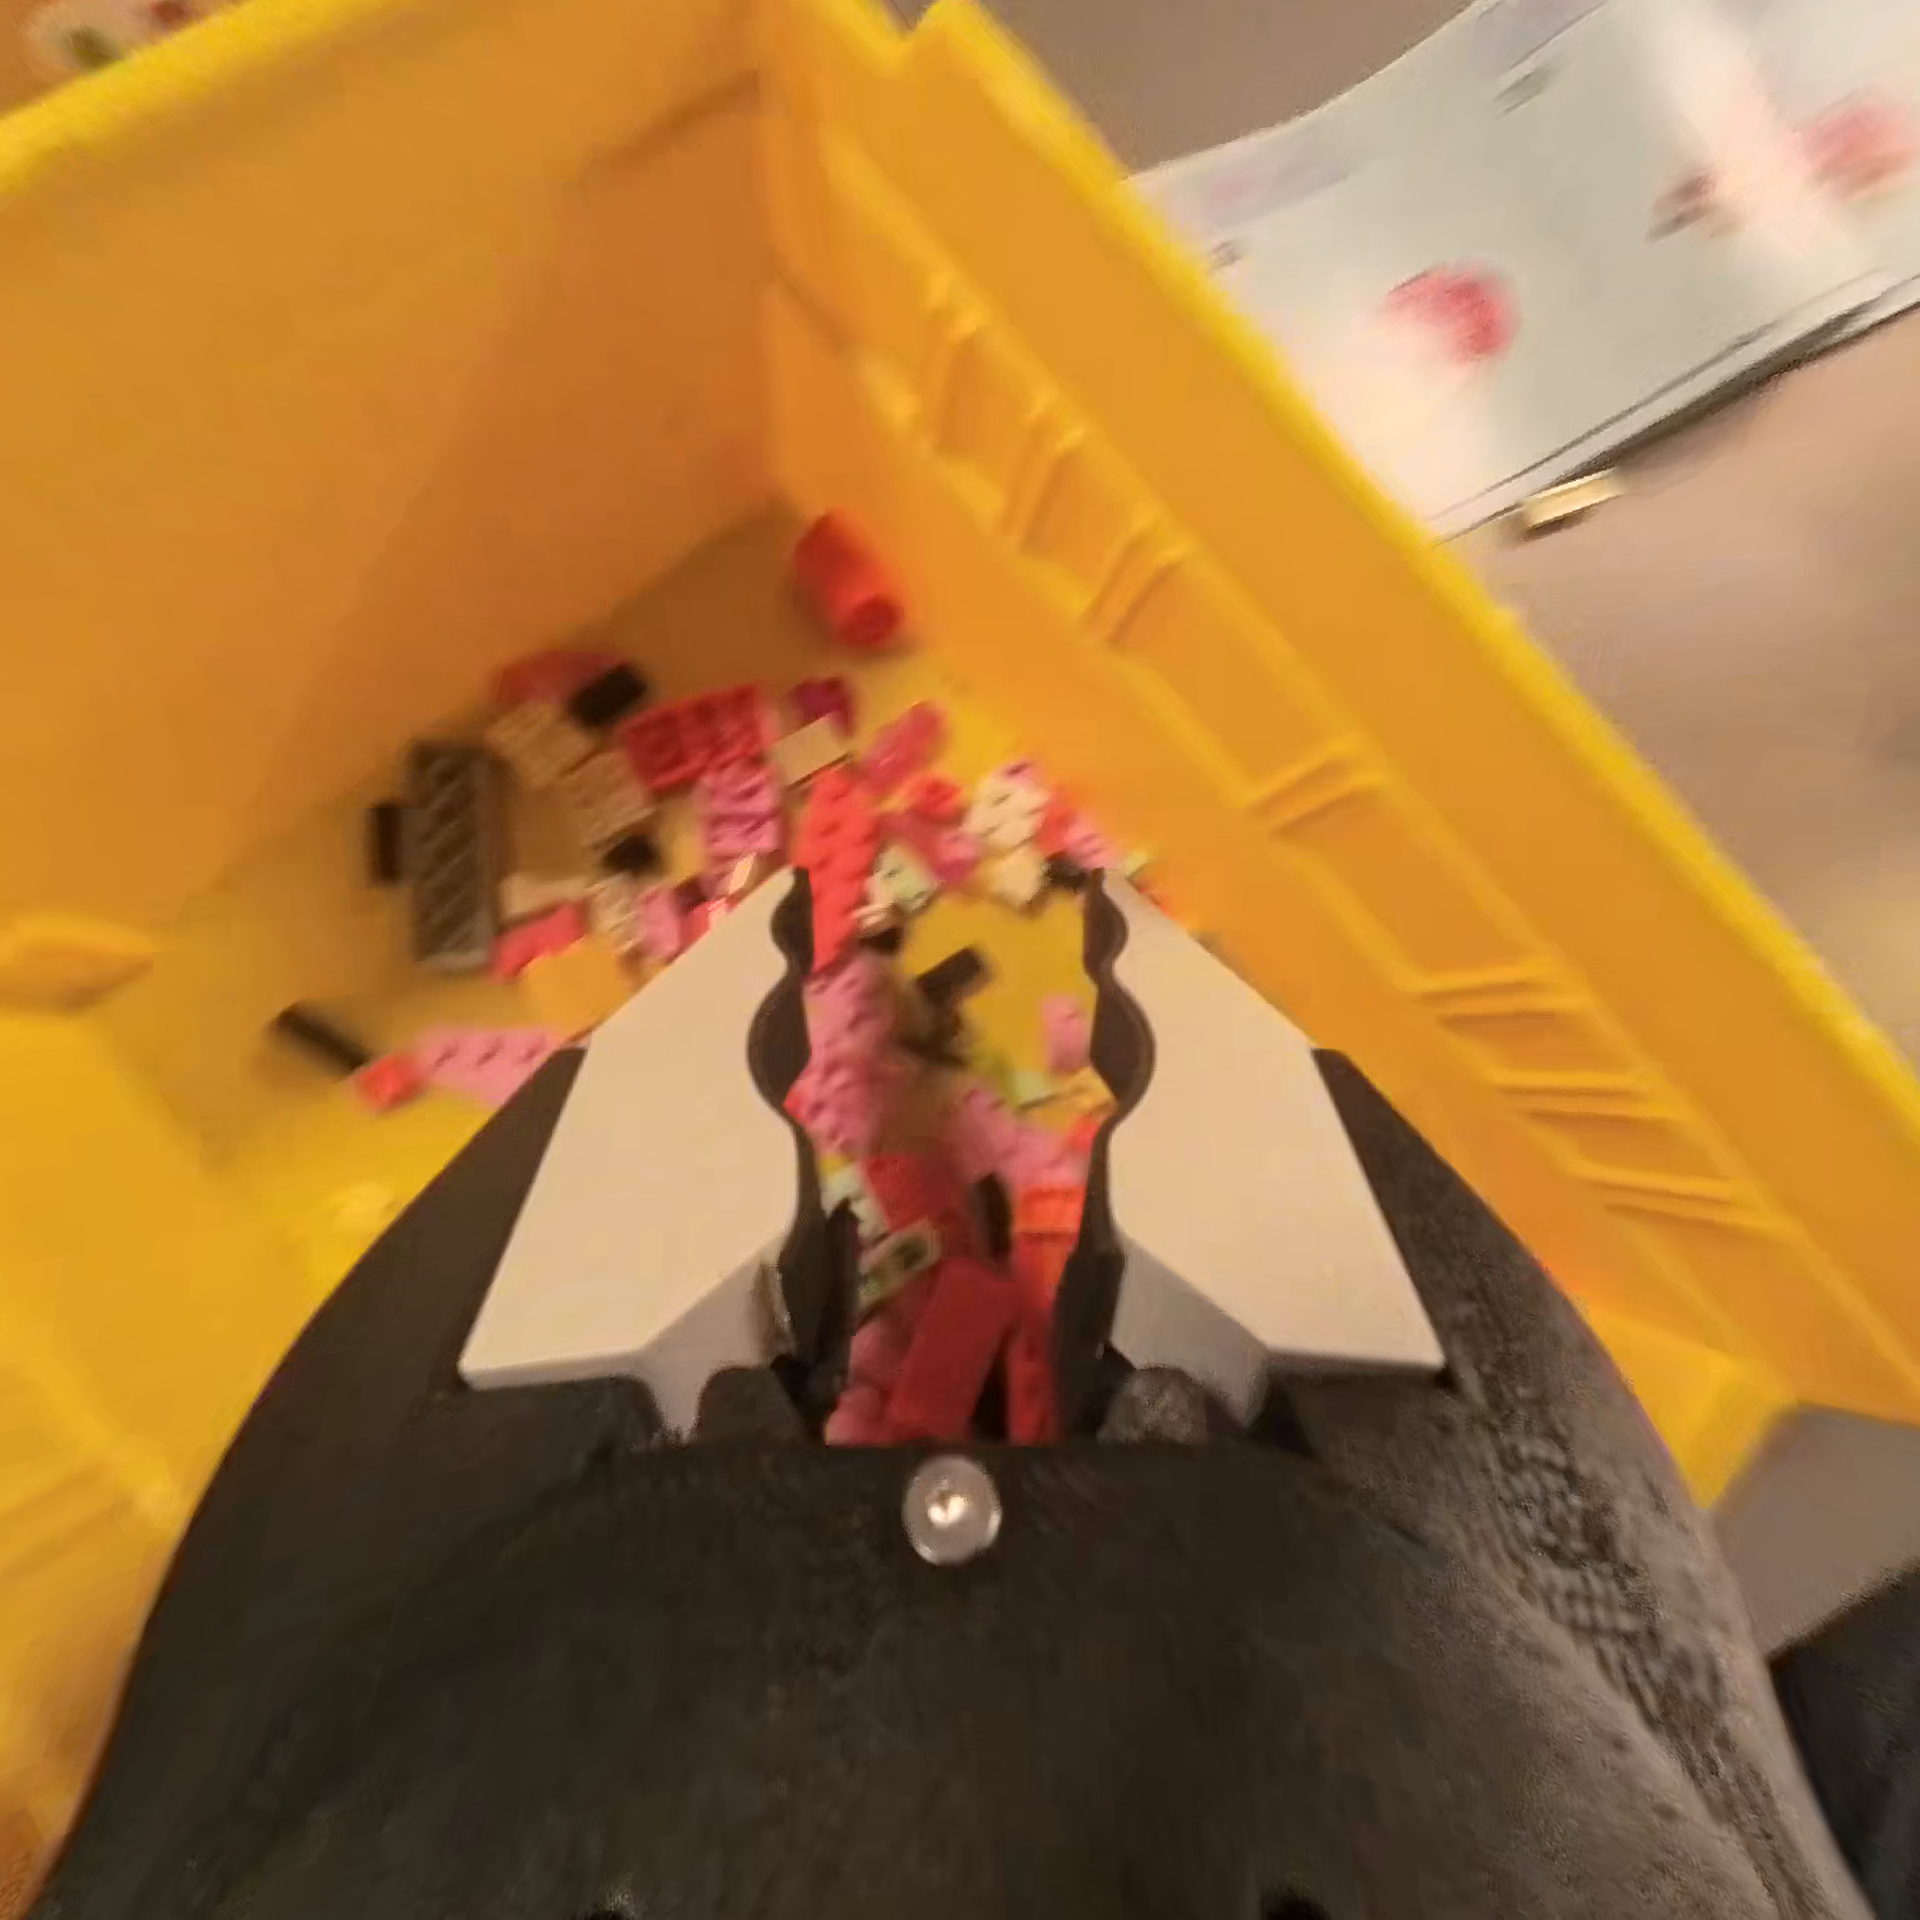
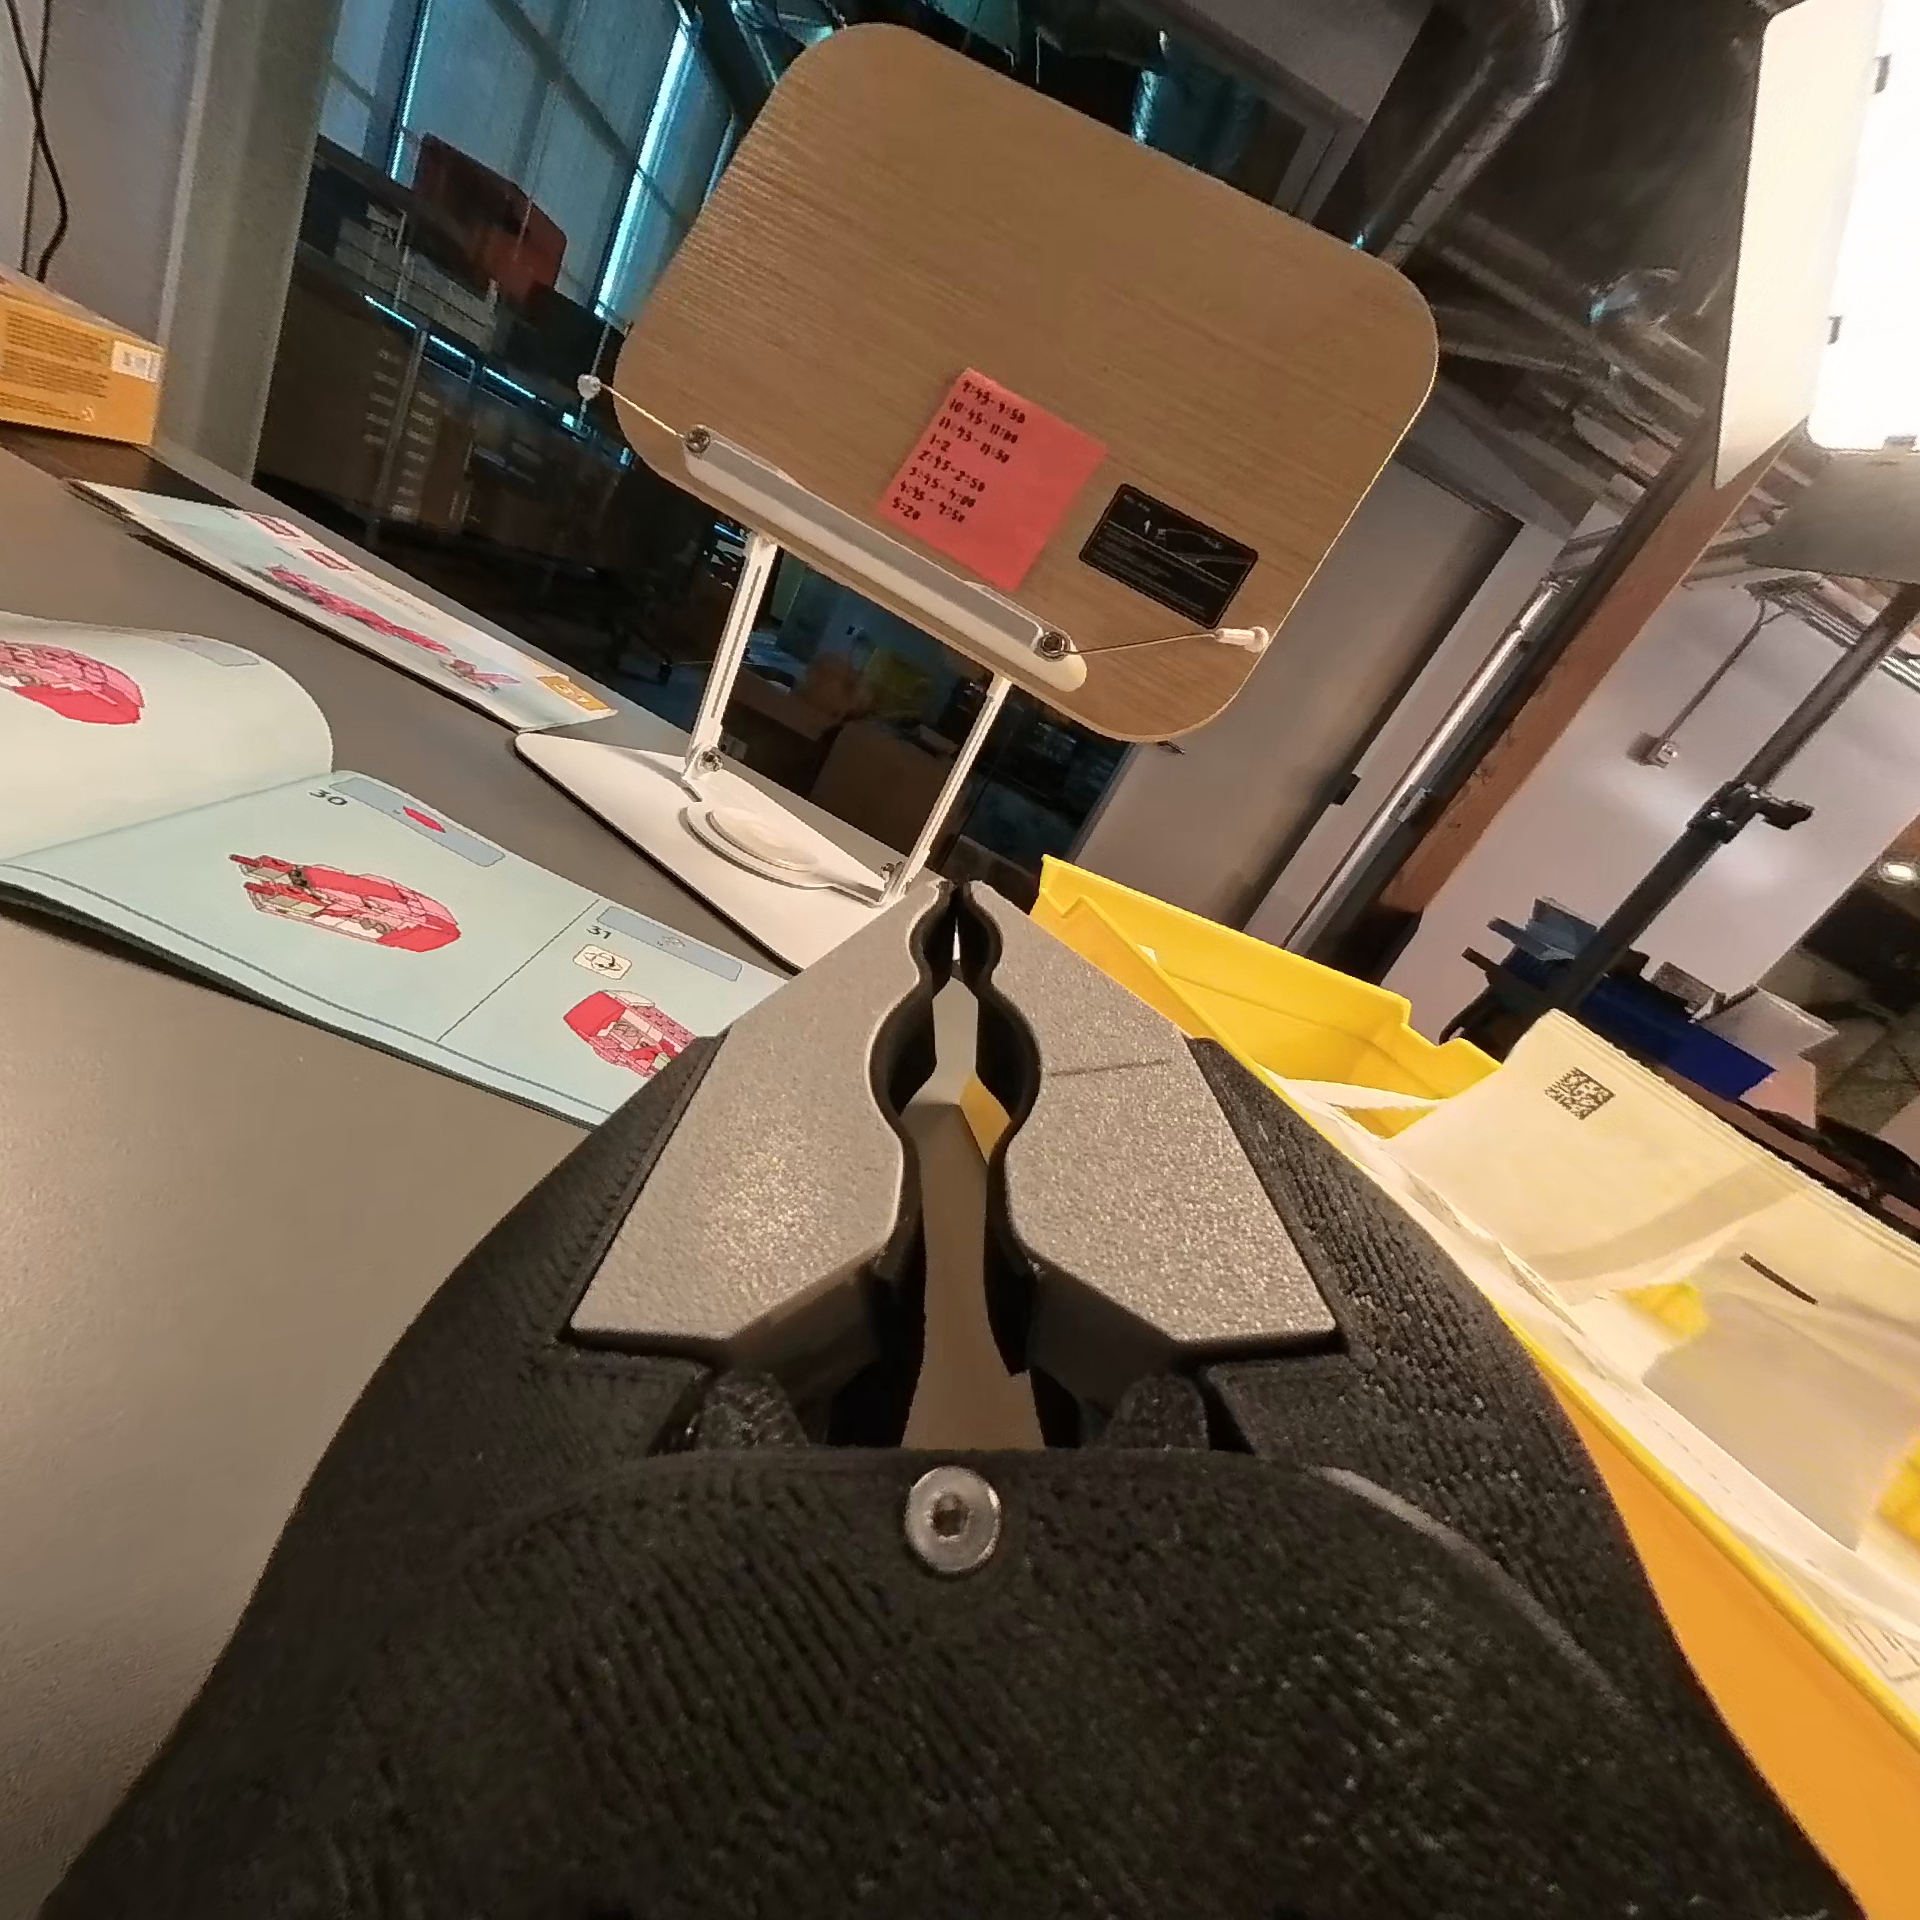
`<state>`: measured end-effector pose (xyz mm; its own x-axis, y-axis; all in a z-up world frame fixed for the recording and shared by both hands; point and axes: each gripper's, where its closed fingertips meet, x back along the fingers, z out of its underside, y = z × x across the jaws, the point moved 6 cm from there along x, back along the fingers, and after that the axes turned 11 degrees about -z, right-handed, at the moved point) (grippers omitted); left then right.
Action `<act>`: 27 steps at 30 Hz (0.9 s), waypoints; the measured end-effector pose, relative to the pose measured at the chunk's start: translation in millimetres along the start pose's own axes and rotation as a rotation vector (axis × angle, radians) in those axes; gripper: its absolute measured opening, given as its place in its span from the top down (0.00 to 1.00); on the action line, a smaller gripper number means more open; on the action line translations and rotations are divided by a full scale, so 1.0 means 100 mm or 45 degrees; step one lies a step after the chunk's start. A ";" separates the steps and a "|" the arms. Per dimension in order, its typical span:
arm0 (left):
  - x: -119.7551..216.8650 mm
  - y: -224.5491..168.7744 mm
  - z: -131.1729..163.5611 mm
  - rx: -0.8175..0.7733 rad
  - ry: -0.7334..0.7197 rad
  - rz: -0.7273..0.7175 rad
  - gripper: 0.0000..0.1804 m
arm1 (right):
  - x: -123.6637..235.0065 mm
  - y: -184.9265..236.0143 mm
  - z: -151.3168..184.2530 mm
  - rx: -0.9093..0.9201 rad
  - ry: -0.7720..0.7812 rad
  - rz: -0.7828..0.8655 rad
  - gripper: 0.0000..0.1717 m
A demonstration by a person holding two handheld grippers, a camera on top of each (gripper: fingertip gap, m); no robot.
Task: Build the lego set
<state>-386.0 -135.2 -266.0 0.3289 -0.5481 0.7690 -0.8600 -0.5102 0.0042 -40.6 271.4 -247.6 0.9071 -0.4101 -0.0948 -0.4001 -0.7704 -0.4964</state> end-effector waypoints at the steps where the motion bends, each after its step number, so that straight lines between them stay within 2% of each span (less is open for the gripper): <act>1: -0.03 -0.05 -0.03 0.013 -0.011 0.065 0.72 | 0.00 0.00 0.00 0.002 0.002 0.000 1.00; 9: -0.34 -0.10 -0.03 -0.161 0.145 0.075 0.81 | -0.01 0.02 0.01 0.033 0.027 -0.003 1.00; 12: -0.31 -0.07 -0.03 -0.156 0.195 0.084 0.89 | -0.02 0.02 0.01 0.035 0.031 0.000 1.00; 14: -0.26 0.04 -0.01 -0.179 0.223 -0.033 0.98 | -0.02 0.02 0.01 0.037 0.033 0.000 1.00; 16: -0.21 0.15 0.02 -0.190 0.238 -0.171 0.97 | -0.02 0.03 0.01 0.041 0.036 -0.001 1.00; 17: -0.19 0.17 0.00 -0.159 0.185 -0.191 0.89 | -0.02 0.03 0.01 0.043 0.037 -0.001 1.00; 18: -0.17 0.12 -0.04 -0.109 0.102 -0.126 0.83 | -0.02 0.03 0.01 0.043 0.038 -0.001 1.00; 19: -0.14 0.05 -0.09 -0.052 0.022 0.002 0.81 | -0.02 0.03 0.01 0.043 0.039 0.000 1.00; 21: -0.11 -0.09 -0.12 0.009 -0.049 0.246 0.82 | -0.02 0.03 0.01 0.043 0.039 0.001 1.00; 22: -0.12 -0.13 -0.11 -0.002 -0.034 0.296 0.82 | -0.02 0.03 0.01 0.043 0.039 0.000 1.00; 27: -0.28 -0.25 0.04 -0.222 0.115 0.266 0.84 | -0.02 0.03 0.01 0.046 0.040 -0.001 1.00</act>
<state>-372.3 -110.4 -290.2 0.1079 -0.5641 0.8186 -0.9622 -0.2665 -0.0568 -43.8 270.8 -250.1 0.9026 -0.4252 -0.0672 -0.3940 -0.7529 -0.5271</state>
